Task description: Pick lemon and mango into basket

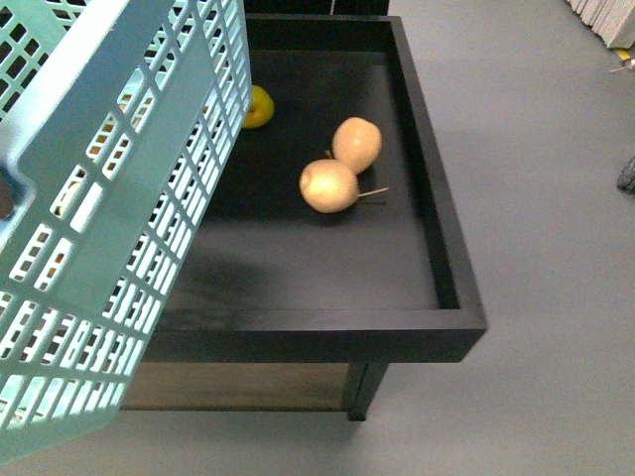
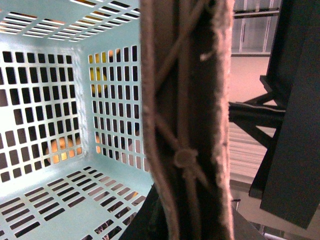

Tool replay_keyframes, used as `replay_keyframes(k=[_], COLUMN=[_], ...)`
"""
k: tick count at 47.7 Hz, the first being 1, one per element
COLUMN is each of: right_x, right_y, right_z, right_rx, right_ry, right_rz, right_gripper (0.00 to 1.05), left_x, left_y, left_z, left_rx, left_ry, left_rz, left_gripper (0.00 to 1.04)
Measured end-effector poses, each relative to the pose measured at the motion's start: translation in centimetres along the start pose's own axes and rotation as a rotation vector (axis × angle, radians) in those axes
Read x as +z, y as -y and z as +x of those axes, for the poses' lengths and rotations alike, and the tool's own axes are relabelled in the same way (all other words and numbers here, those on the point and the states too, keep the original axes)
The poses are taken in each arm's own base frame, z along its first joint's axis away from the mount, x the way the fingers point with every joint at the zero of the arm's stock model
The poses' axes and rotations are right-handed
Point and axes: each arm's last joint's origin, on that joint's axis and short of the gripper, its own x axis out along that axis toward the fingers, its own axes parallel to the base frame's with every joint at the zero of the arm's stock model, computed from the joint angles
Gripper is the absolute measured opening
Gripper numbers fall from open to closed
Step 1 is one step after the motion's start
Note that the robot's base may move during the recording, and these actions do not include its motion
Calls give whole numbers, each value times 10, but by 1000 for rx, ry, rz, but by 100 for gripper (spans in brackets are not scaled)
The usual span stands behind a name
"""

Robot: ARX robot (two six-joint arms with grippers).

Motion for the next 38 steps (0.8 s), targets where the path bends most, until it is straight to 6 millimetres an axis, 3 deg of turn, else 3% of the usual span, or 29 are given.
replay_keyframes(k=[38], right_x=[0], right_y=[0], right_z=[0], right_rx=[-3], right_ry=[0], right_rz=[0], right_gripper=[96], left_x=[0], left_y=[0], left_z=[0], left_rx=[0], left_ry=[-2], left_rz=[1], left_gripper=[5])
